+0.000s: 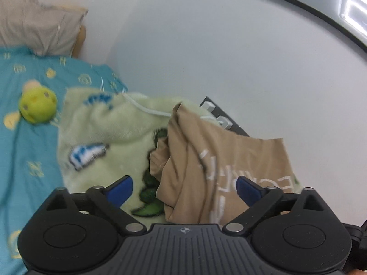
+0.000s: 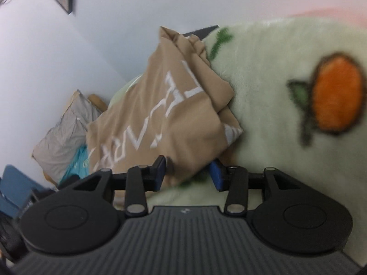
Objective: Fold clothes
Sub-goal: 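Open both grippers and release the shirt on the blanket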
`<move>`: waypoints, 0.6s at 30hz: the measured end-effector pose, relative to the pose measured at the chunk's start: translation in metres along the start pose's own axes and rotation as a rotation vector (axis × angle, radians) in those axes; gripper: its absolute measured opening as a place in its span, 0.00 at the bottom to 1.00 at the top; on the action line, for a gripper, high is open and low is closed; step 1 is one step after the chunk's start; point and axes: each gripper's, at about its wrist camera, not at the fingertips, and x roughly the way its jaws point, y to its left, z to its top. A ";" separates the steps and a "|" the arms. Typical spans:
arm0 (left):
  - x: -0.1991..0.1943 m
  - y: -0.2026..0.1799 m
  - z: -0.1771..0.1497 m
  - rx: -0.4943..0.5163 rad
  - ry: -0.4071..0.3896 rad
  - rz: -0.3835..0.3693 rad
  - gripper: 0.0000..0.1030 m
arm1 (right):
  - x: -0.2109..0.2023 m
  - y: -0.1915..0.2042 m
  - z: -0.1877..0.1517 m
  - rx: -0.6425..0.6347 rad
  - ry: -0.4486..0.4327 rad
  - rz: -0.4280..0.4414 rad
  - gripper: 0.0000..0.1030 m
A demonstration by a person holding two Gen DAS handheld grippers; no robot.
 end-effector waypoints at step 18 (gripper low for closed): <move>-0.252 -0.119 -0.030 0.406 -0.257 0.118 1.00 | -0.191 0.088 -0.032 -0.470 -0.354 0.169 0.85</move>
